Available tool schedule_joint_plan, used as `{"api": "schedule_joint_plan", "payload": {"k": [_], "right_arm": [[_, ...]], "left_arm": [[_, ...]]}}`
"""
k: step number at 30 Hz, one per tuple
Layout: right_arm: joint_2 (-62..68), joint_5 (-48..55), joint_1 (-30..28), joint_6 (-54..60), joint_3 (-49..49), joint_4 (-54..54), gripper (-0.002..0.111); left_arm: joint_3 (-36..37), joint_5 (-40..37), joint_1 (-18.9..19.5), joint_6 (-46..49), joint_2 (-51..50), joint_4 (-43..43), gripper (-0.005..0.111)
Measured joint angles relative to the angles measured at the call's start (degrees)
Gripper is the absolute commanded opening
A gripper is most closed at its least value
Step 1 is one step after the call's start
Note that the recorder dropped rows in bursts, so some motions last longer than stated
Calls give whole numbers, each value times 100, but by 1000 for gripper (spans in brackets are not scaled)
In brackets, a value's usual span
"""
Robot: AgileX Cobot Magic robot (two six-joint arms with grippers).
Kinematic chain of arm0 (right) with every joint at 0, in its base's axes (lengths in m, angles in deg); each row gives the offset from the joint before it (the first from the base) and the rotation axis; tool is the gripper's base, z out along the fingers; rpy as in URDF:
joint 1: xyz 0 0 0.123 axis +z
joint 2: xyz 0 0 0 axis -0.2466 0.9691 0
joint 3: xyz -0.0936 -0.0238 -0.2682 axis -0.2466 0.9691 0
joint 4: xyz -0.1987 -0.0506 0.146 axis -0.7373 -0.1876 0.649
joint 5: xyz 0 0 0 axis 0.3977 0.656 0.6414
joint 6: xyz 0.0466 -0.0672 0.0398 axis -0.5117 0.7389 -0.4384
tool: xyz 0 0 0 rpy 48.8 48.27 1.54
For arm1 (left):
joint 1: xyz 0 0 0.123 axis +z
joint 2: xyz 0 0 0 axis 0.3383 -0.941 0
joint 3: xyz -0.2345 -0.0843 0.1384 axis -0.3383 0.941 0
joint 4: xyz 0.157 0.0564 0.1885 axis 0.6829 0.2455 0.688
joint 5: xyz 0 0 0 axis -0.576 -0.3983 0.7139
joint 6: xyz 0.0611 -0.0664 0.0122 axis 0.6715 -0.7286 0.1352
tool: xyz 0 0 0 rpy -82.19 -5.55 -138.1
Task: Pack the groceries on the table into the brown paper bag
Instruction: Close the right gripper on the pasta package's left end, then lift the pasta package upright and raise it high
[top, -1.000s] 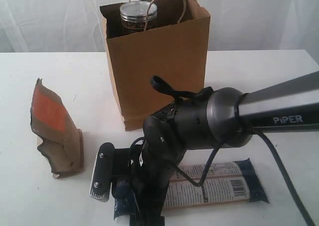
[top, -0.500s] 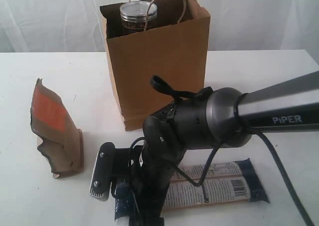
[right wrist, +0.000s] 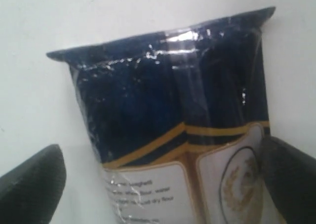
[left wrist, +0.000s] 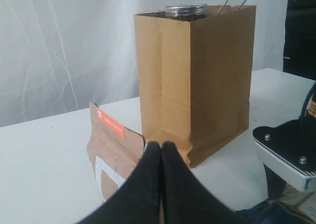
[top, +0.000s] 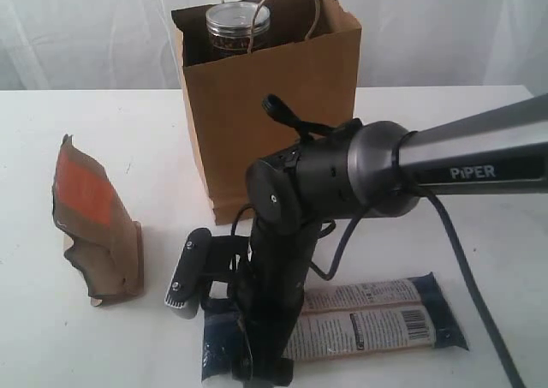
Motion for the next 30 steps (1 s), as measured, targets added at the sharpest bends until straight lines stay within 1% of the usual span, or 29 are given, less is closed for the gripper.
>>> {"api": "schedule_joint_plan", "payload": {"k": [14,16,17,18,20,22,25,26,30], "right_arm": [[327,257,-34,-11,-293,-70,102],[327,257,-34,-11,-304,-70,100],[327,257,-34,-11,-304,-70,96],[327,257,-34,-11,-304,-78,90],[338,246,-34,-11,-304,-92,71],[348,205,-48,-11,-304,-129,41],[359,213,-66,-26,-317,-141,-1],[359,223,-66,-69,-317,-141,1],[258,9,-66,-261,-167,-141,0]], "left_arm": [[0,0,0,0,0,0,0],[0,0,0,0,0,0,0],[0,0,0,0,0,0,0],[0,0,0,0,0,0,0],[0,0,0,0,0,0,0],[0,0,0,0,0,0,0],[0,0,0,0,0,0,0],[0,0,0,0,0,0,0],[0,0,0,0,0,0,0]]}}
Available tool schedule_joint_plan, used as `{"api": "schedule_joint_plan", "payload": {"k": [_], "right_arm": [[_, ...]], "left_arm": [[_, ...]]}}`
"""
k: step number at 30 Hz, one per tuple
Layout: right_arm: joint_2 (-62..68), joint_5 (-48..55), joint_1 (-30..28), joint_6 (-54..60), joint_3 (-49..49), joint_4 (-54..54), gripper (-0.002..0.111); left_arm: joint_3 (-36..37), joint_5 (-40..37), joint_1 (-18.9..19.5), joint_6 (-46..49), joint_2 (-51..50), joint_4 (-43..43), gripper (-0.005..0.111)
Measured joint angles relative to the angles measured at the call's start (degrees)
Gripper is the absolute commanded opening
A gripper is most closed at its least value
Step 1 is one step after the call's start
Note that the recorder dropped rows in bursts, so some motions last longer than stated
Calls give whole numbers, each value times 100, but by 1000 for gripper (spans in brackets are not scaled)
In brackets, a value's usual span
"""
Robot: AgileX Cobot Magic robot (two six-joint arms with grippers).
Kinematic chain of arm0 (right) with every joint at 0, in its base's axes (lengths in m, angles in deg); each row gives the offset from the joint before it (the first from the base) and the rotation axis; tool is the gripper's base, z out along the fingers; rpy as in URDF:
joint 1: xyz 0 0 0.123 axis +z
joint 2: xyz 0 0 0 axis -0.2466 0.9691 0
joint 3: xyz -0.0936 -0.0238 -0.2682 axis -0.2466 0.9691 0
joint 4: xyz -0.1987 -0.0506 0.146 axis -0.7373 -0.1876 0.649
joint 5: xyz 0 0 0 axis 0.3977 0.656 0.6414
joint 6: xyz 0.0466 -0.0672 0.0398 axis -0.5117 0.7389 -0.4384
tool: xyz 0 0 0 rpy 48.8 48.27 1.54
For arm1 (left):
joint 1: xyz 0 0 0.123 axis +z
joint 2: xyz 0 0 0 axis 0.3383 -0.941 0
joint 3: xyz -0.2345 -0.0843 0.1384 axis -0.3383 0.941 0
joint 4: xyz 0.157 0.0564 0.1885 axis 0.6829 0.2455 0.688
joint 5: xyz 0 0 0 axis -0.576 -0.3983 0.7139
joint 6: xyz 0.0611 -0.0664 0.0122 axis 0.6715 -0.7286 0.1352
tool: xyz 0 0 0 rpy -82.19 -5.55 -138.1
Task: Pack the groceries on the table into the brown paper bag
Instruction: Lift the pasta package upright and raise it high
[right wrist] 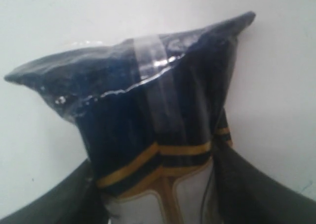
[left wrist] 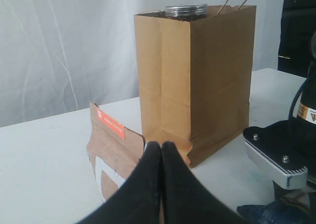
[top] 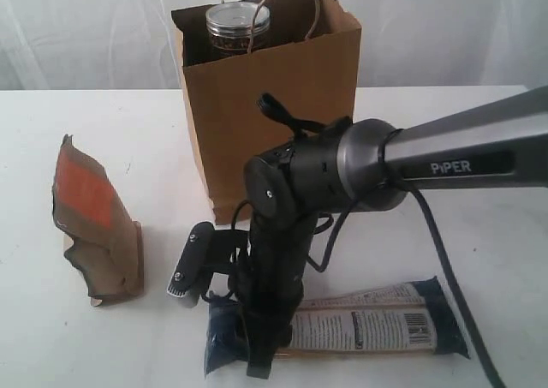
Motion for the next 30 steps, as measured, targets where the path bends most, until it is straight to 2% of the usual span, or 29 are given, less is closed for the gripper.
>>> {"api": "schedule_joint_plan", "payload": {"k": [8,18,25,30], "right_arm": [[-693,-894,0,-756,742,77,0],[-2796,-1684,0,-1951,1462,161,0],[-4043,-1751,0,-2295,1739,173,0],[-4651,-1580,-247,-2317,1778,183,0]], "left_arm": [[0,0,0,0,0,0,0],[0,0,0,0,0,0,0],[0,0,0,0,0,0,0],[0,0,0,0,0,0,0]]}}
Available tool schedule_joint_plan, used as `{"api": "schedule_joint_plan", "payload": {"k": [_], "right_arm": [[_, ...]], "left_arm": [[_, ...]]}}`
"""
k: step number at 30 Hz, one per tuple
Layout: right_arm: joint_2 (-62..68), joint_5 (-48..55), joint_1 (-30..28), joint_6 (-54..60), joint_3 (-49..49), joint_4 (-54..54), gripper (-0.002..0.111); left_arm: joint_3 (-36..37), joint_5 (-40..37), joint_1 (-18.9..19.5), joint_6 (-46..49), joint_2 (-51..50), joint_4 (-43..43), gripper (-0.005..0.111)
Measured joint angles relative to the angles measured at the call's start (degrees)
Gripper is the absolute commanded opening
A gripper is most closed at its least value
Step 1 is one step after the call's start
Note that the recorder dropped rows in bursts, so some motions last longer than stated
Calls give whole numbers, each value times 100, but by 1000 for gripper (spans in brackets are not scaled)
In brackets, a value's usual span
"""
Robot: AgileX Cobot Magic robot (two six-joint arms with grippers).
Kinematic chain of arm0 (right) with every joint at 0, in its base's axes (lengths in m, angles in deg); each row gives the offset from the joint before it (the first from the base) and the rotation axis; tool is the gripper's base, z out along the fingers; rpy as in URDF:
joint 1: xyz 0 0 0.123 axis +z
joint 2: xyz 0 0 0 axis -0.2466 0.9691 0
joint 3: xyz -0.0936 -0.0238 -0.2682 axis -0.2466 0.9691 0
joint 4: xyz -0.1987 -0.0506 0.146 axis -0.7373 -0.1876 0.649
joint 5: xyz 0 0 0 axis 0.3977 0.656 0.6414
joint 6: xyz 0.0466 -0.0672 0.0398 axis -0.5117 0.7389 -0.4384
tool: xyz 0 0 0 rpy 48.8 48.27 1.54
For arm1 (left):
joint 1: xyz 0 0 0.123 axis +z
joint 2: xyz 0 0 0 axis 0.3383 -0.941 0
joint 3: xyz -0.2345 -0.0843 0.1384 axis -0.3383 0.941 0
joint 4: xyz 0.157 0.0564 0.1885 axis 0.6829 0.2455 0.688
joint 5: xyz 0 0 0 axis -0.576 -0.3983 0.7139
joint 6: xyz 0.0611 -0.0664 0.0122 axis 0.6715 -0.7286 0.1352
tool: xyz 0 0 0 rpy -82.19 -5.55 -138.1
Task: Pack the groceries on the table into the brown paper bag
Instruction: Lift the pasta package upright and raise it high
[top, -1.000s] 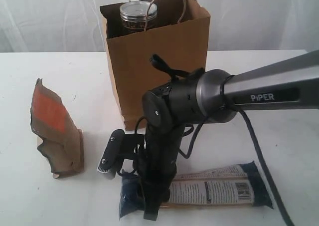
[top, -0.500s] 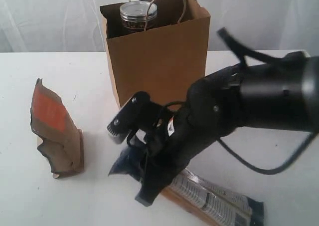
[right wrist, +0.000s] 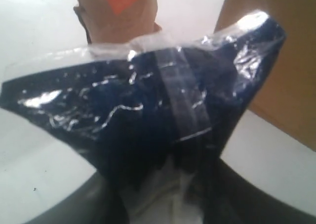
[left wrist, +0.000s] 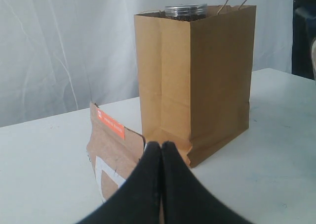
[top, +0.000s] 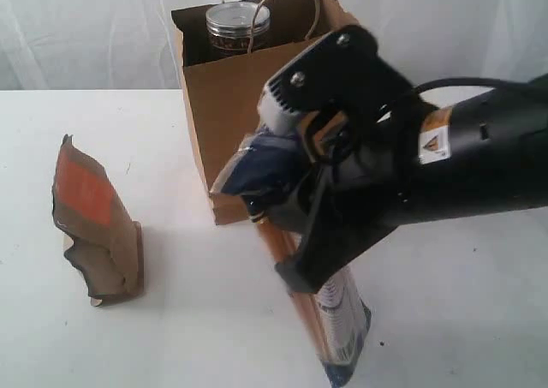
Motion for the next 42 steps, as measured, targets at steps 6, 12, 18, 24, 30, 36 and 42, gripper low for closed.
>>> {"api": "schedule_joint_plan", "payload": {"k": [6,12,18,24,30,36,42], "right_arm": [[-794,178,-480,-16,10,-23,0],[-1487,191,-833,-16,10,-32,0],[-1972,190,-1186,-20,-154,-334,0],[-2040,-97,-1487,-30,-573,-519,0],[-1796,-933,-1689,-62,-941,-603,0],[-1442,-1935,-1725,-73,-1128,-822,0],[-1126,-2811,-1968,-73,-1128,-1193,0]], "left_arm": [[0,0,0,0,0,0,0],[0,0,0,0,0,0,0],[0,0,0,0,0,0,0],[0,0,0,0,0,0,0],[0,0,0,0,0,0,0],[0,0,0,0,0,0,0],[0,0,0,0,0,0,0]]}}
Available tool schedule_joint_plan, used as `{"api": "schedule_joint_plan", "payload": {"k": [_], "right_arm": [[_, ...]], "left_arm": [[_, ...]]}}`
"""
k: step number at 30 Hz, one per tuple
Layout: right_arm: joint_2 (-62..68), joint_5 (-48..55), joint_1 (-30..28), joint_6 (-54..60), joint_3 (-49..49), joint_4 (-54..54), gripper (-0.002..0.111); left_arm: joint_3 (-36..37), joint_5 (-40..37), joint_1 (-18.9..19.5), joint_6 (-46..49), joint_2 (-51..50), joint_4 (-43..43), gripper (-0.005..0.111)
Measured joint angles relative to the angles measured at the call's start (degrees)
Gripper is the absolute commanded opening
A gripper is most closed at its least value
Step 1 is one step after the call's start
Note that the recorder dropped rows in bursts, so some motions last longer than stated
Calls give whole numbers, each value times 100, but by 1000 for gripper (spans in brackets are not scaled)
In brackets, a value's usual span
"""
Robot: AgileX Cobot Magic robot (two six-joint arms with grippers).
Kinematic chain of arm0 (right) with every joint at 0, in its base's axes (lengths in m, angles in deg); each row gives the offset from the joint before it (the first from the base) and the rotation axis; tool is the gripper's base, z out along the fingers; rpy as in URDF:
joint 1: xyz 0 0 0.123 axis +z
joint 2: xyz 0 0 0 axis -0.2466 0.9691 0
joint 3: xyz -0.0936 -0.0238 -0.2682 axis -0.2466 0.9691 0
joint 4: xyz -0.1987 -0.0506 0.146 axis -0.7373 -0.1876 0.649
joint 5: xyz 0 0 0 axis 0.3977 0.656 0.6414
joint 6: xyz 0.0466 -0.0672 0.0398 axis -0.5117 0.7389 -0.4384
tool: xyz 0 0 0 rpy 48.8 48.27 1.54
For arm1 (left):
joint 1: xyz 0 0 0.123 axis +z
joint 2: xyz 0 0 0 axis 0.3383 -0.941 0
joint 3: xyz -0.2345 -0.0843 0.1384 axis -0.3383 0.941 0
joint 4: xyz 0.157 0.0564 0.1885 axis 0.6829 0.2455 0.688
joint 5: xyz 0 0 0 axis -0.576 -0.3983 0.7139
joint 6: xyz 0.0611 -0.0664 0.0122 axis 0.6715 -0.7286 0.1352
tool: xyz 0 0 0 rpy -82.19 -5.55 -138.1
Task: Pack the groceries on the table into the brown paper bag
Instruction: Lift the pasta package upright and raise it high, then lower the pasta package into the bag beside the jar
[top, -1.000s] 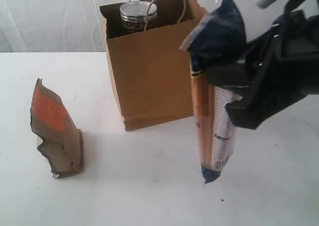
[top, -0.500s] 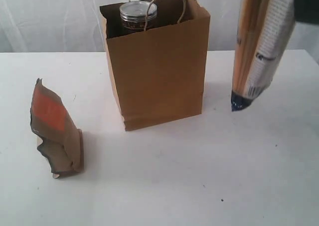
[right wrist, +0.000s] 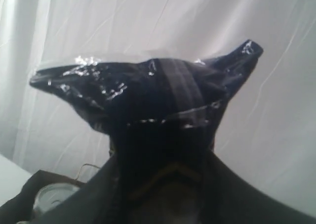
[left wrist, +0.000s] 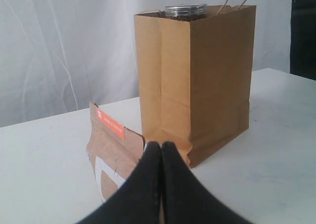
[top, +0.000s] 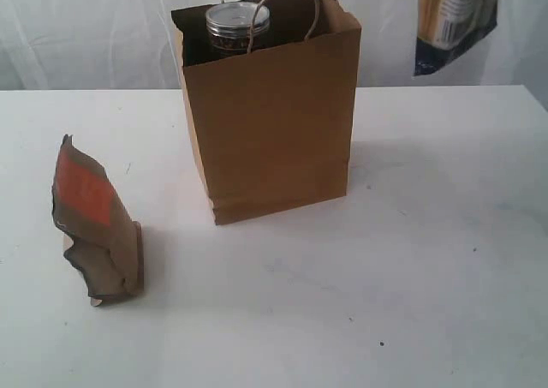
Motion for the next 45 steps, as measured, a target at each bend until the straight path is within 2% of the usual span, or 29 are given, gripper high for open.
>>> {"api": "schedule_joint_plan", "payload": {"k": [8,18,23,31,45], "right_arm": [[600,-798,-263,-83,0,-860,0],[1248,-2197,-275,-1345,0,-2732,0],[1580,-2774,-157,-1501,-72,-3165,0],[2106,-3056,46,-1501,-486,-3743,0],[2937,-3479,222,-1501,-938,-4111,0]], "left_arm": [[0,0,0,0,0,0,0],[0,0,0,0,0,0,0],[0,0,0,0,0,0,0],[0,0,0,0,0,0,0],[0,0,0,0,0,0,0]]}}
